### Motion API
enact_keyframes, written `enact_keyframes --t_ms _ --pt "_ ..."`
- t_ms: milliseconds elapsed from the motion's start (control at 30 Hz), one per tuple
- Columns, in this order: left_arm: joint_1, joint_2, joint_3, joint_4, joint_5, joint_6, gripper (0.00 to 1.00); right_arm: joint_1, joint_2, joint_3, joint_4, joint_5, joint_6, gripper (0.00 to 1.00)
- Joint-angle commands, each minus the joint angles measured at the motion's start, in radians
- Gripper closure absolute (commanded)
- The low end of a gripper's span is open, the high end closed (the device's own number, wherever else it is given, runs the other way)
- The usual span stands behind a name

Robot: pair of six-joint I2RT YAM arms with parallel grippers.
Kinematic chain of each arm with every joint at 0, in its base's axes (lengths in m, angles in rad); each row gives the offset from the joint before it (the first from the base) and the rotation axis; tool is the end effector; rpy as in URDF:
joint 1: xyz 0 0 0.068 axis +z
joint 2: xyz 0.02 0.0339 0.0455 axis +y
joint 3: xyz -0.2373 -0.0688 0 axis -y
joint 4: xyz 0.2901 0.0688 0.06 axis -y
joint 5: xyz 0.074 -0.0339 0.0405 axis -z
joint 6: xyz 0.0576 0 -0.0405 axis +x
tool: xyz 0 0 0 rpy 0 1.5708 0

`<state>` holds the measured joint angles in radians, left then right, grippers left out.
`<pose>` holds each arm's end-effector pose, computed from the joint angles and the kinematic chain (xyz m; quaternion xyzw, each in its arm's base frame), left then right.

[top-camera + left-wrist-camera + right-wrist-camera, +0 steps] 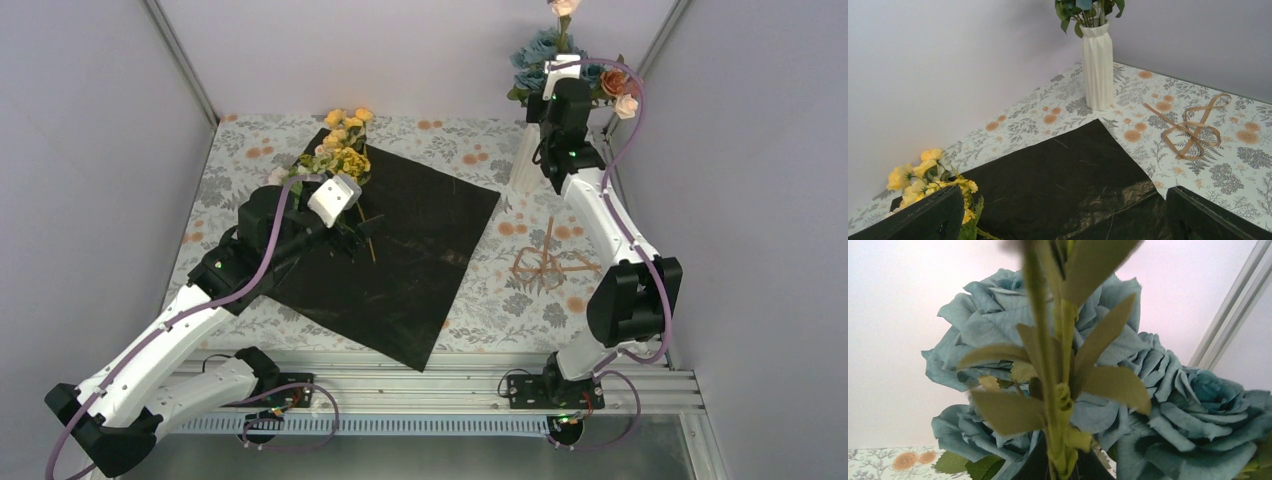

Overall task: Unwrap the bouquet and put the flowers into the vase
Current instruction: Insert the fake flower into the vase.

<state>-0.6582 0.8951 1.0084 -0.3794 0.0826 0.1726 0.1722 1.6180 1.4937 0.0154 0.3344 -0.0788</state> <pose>0.2185 -0.1749 0.3565 0.3433 0.7163 -0.1777 0.5809 0.4507 0.0592 0.3601 0.0183 0.7423 -0.0930 0.6633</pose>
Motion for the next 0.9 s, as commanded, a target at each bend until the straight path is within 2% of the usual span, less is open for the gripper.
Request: enact_keyframes --t_ms 0,167,300,467,667,767,867 --pt "0.0 0.003 -0.01 0.015 0.004 0.013 0.0 -0.008 -0.019 -0.008 0.018 -0.029 0.029 0.91" --pt "0.0 0.007 -0.01 0.014 -0.002 0.014 0.0 -0.008 -0.023 0.034 -0.073 -0.05 0.058 0.81" --pt "0.001 0.008 -0.013 0.015 -0.014 0.016 0.0 -0.007 -0.029 0.129 -0.255 -0.098 0.114 0.7" --pt "0.001 0.008 -0.016 0.016 -0.049 0.013 0.0 -0.008 -0.094 0.13 -0.374 -0.159 0.178 0.56" --pt "0.0 0.027 -0.019 0.022 -0.118 -0.018 0.0 -0.004 -0.201 0.054 -0.435 -0.26 0.276 0.4" --pt "0.002 0.082 0.006 0.001 -0.187 -0.057 0.0 0.005 -0.263 -0.012 -0.447 -0.331 0.327 0.32" --pt "0.008 0.171 0.063 -0.056 -0.214 -0.096 0.0 0.02 -0.325 -0.074 -0.441 -0.395 0.359 0.19"
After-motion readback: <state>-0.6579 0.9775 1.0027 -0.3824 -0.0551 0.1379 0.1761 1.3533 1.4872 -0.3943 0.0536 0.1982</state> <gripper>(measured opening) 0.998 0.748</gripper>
